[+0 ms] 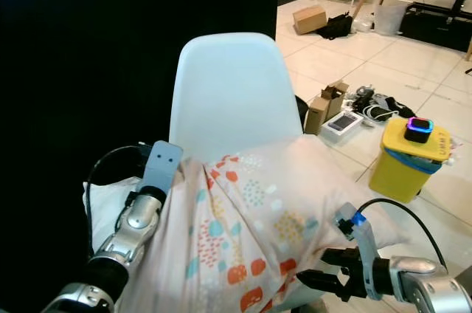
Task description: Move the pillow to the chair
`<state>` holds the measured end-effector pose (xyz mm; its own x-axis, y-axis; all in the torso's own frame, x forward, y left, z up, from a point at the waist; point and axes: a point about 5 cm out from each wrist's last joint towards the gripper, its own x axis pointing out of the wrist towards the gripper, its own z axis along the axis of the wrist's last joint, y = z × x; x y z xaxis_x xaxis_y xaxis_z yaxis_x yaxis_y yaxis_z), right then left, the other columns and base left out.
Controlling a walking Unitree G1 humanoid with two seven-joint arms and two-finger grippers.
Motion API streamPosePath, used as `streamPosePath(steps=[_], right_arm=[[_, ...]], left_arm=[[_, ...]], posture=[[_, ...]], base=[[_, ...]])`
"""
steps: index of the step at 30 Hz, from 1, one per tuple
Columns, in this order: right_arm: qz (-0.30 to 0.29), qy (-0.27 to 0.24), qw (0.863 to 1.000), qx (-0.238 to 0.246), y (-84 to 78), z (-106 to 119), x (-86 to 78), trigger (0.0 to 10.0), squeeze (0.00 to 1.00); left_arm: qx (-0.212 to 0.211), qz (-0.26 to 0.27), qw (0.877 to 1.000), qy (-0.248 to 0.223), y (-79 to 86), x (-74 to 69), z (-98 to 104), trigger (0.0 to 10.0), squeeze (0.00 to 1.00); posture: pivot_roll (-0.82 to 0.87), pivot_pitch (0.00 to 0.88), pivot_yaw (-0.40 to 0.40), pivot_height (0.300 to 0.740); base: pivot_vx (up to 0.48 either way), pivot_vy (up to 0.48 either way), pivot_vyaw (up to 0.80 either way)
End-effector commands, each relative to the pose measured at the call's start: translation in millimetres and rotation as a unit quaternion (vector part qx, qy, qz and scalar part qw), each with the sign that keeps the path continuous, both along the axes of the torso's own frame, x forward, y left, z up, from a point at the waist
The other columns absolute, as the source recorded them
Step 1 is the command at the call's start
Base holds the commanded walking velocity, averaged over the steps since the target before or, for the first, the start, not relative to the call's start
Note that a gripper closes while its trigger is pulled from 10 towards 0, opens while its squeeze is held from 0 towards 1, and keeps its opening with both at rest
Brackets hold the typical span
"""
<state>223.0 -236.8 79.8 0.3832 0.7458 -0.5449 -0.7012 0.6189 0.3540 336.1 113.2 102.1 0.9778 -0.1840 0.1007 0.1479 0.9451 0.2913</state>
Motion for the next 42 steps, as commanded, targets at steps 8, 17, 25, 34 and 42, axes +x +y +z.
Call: streamPosePath(steps=[8,17,25,34,42], right_arm=[[-0.011,-0.040,0.999,-0.027,-4.3,9,6.8,10.0,0.00],[-0.085,-0.100,0.990,-0.045,-35.8,33,17.0,10.0,0.00],[-0.070,-0.092,0.992,-0.045,-23.8,25,18.5,10.0,0.00],[-0.117,-0.111,0.986,-0.027,-21.0,23,39.2,10.0,0.00],[-0.142,-0.097,0.984,-0.040,-14.8,5,44.6,10.0,0.00]], left_arm=[[0.295,-0.144,0.942,0.067,-23.2,-29.8,-61,10.0,0.00],[0.458,0.055,0.875,0.150,84.0,-29.6,-75,10.0,0.00],[0.480,0.159,0.850,0.148,148.3,-16.4,-21,10.0,0.00],[0.405,0.110,0.903,0.097,115.8,-4.9,26,10.0,0.00],[0.394,-0.052,0.870,0.291,110.6,-40.2,13,10.0,0.00]], posture=[[0.05,0.014,0.015,0.662],[0.05,0.016,0.018,0.662],[0.07,0.013,0.009,0.662],[0.08,0.000,0.008,0.676],[0.08,0.000,0.013,0.704]], base=[[0.000,0.000,0.00],[0.000,0.000,0.00],[0.000,0.000,0.00],[0.000,0.000,0.00],[0.000,0.000,0.00]])
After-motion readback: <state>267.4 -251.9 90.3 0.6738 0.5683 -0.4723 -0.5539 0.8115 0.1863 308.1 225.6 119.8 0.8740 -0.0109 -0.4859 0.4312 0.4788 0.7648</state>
